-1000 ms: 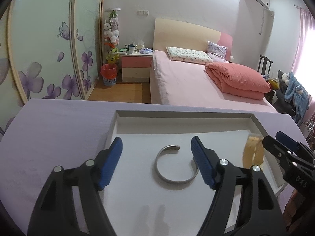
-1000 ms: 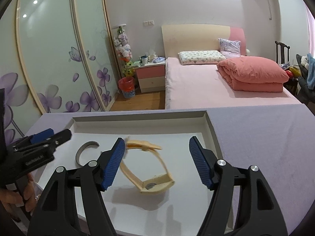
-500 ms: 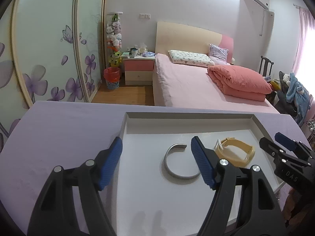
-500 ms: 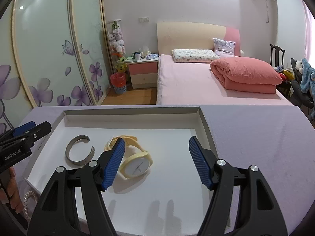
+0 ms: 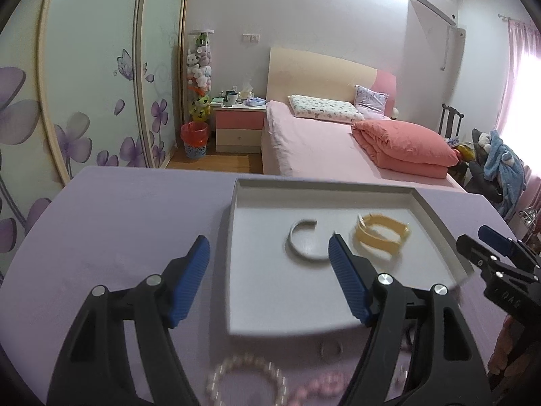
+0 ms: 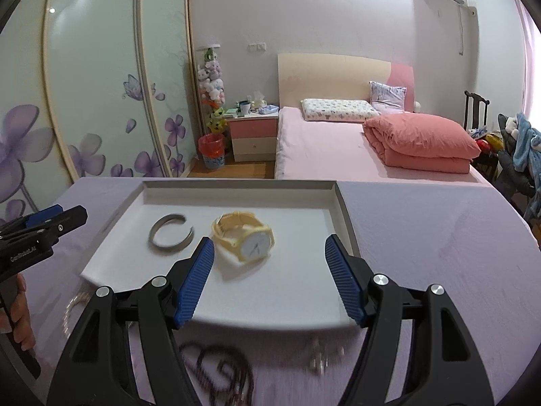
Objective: Organize jewelry
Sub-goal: 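Lift both tools back from the tray toward the remaining jewelry, then grasp the pearl bracelet with the left tool and lift it, then grasp the silver wire bangle with the right tool while the left holds the pearls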
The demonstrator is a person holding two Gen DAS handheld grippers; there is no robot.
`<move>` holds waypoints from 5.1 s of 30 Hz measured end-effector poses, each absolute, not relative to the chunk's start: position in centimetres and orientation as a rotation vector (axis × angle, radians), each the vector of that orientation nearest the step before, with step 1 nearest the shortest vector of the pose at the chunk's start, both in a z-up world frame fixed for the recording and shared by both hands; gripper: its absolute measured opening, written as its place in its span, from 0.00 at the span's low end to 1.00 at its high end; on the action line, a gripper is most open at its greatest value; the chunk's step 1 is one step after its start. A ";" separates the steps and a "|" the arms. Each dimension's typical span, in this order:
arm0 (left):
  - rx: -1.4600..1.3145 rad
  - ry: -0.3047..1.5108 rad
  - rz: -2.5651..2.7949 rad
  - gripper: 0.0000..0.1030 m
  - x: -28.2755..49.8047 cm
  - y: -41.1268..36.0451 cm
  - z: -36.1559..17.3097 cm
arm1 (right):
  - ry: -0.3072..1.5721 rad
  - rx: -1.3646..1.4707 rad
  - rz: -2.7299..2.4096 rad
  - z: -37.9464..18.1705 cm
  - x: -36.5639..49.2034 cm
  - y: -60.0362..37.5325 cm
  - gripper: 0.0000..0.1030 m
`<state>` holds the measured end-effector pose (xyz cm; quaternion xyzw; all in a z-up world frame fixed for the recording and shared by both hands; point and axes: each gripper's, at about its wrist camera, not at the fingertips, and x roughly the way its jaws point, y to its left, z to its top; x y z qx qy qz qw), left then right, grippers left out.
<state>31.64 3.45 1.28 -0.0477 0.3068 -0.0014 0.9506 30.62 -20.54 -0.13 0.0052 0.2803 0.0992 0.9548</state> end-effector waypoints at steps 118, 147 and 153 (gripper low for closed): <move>-0.187 0.606 -0.065 0.10 19.4 6.5 2.6 | 0.851 -0.115 0.338 -7.6 16.5 -18.3 0.68; -0.185 0.583 -0.121 0.10 18.7 5.0 2.9 | 0.492 0.081 0.218 -1.3 18.2 -22.3 0.69; -0.184 0.573 -0.138 0.10 18.7 4.6 3.2 | 0.465 0.081 0.212 -0.8 18.6 -22.3 0.69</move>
